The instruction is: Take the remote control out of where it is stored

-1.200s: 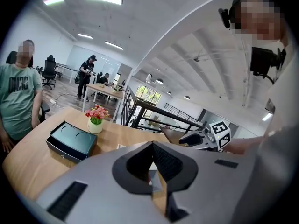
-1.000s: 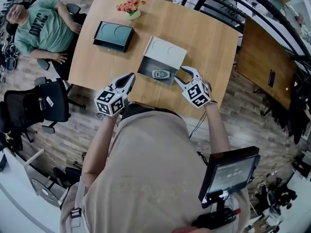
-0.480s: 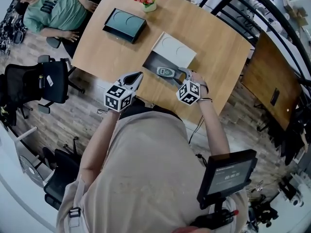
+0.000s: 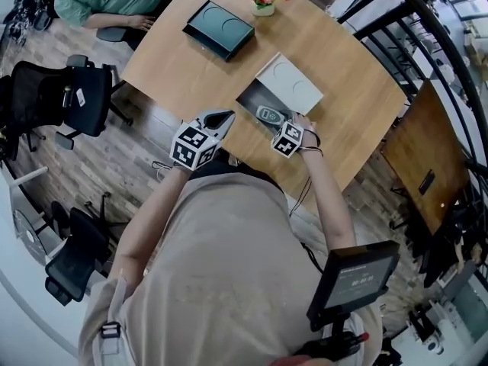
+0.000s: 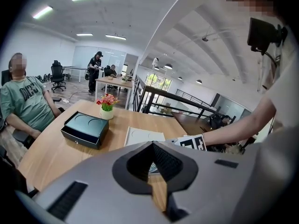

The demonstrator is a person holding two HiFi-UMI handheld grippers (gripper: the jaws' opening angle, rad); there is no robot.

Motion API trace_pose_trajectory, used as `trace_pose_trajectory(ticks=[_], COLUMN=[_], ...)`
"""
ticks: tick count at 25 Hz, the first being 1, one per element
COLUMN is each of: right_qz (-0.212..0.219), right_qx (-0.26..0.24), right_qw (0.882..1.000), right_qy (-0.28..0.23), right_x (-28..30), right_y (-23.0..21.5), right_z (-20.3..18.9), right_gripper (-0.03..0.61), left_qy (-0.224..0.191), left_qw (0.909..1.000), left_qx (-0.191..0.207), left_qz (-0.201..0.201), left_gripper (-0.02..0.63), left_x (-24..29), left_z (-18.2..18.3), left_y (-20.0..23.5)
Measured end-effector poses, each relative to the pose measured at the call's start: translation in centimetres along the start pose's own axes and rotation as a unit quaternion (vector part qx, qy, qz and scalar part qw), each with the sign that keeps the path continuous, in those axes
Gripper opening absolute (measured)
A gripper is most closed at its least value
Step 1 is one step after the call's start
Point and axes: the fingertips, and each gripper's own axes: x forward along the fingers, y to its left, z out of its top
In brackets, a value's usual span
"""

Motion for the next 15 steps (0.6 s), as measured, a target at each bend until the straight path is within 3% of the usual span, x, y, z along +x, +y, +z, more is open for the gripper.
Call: trace_pose_trajectory(ticks=[8,15], right_qz=[0.019,0.031], right_qx=[-0.026,-0.011], right_qw=[0.998,0.997], right_qy=[0.048,0.074], right_x=[4.3,6.6], right_y=[0.6,1.1], right_z=[-0.4,-0.5], right_gripper=[0.225,0.268], left_qy=[0.007,0.011], left_qw=[0.9998,0.9998], left_qx=[-0.017,-0.014], left_qz=[0.0,-0.006], left_gripper=[0.005,0.005], left_x=[-0.3,-0.7], left_z=[-0.2,-0.1], left_y=[1.0,1.3])
